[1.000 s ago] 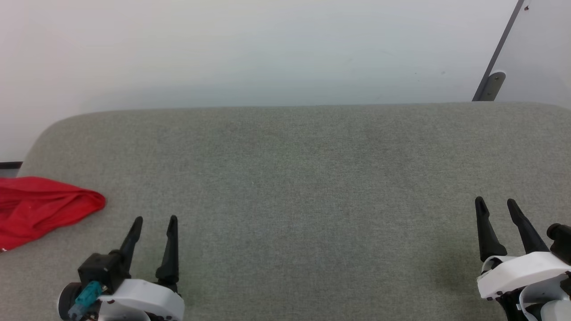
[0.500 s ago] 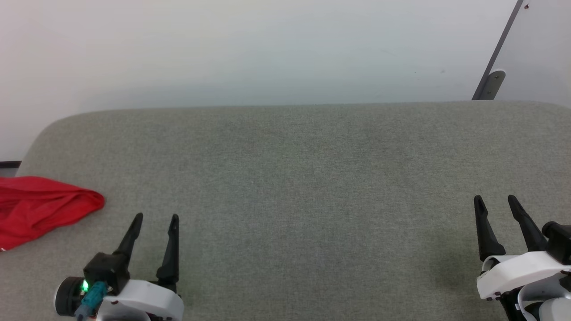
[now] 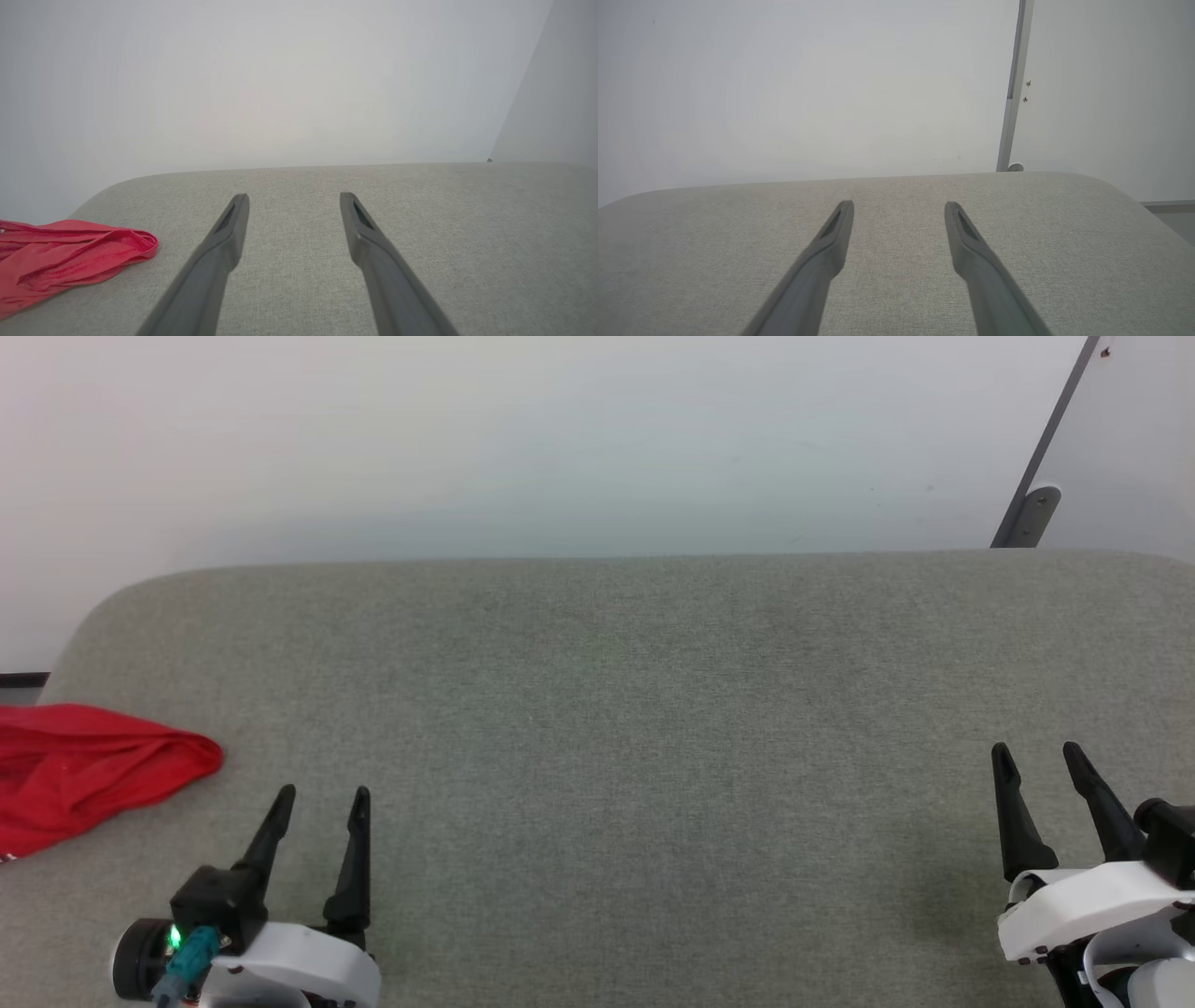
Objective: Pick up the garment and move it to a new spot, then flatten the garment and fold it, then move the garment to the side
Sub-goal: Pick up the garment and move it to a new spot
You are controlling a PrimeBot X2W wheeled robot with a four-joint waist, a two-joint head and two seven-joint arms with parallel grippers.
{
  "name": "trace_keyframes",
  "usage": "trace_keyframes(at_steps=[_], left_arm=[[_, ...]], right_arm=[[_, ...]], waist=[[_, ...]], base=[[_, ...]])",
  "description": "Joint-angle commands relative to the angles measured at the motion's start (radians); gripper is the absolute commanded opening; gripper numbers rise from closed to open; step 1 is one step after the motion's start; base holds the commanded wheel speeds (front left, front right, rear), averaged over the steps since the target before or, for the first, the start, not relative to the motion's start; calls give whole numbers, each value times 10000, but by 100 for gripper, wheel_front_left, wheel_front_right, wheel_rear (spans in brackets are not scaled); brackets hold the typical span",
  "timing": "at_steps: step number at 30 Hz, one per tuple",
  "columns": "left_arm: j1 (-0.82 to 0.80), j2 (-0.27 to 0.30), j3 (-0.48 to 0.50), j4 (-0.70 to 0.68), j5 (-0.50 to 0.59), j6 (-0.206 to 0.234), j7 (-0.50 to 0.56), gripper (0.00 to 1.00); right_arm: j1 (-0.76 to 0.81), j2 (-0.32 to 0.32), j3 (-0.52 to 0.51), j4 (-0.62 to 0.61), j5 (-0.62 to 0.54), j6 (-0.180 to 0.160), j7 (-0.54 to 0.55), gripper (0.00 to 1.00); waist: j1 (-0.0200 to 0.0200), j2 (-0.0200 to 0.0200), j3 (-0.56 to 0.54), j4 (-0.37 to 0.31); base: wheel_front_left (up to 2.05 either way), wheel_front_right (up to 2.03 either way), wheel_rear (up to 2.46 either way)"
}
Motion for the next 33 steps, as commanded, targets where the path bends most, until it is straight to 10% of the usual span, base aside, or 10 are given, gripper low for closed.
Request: trace_keyframes(at_steps=[1, 33], left_arm=[[-78, -24, 35, 16, -76, -49, -5, 100], [237, -335, 1114, -204, -561, 560, 29, 100]], right_arm=[[-72, -25, 23, -38, -3, -10, 1, 100], [-411, -219, 1553, -47, 403, -10, 217, 100]], waist=[[0, 0, -20, 24], [0, 0, -511, 3567]], base=[[0, 0, 0], [0, 0, 0]])
